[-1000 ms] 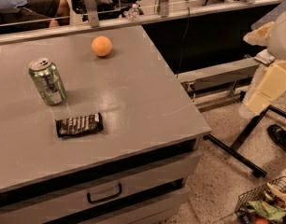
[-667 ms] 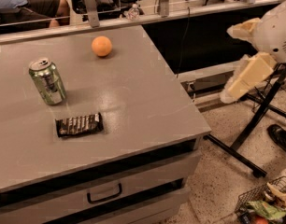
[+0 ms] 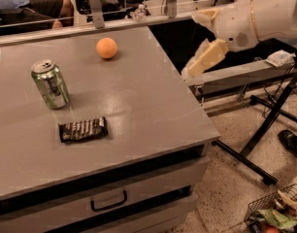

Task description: Move orange near green can

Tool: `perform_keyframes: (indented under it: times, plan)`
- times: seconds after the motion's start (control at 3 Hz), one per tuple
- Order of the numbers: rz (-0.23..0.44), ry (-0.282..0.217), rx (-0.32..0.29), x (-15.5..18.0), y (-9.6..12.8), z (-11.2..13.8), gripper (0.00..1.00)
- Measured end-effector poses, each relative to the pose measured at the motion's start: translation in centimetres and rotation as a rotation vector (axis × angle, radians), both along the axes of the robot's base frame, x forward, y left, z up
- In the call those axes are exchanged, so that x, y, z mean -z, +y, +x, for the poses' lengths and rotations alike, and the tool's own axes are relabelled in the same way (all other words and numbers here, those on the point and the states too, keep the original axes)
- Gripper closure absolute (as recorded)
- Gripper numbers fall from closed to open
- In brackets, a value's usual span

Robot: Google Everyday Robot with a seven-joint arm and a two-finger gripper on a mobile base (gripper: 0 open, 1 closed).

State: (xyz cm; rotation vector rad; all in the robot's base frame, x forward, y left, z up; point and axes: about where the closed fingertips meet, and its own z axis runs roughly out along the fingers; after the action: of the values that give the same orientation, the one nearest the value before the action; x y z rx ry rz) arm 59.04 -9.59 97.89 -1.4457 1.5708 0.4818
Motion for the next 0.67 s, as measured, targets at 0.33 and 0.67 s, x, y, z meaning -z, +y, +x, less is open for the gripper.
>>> perform_keyframes:
  times: [0.33,0.67]
  plan:
    - [-0.04,-0.011,-0.017,1.4,3.1,3.5,0.0]
    - [-0.058,-0.016,-0.031,1.8,4.3,4.3,0.0]
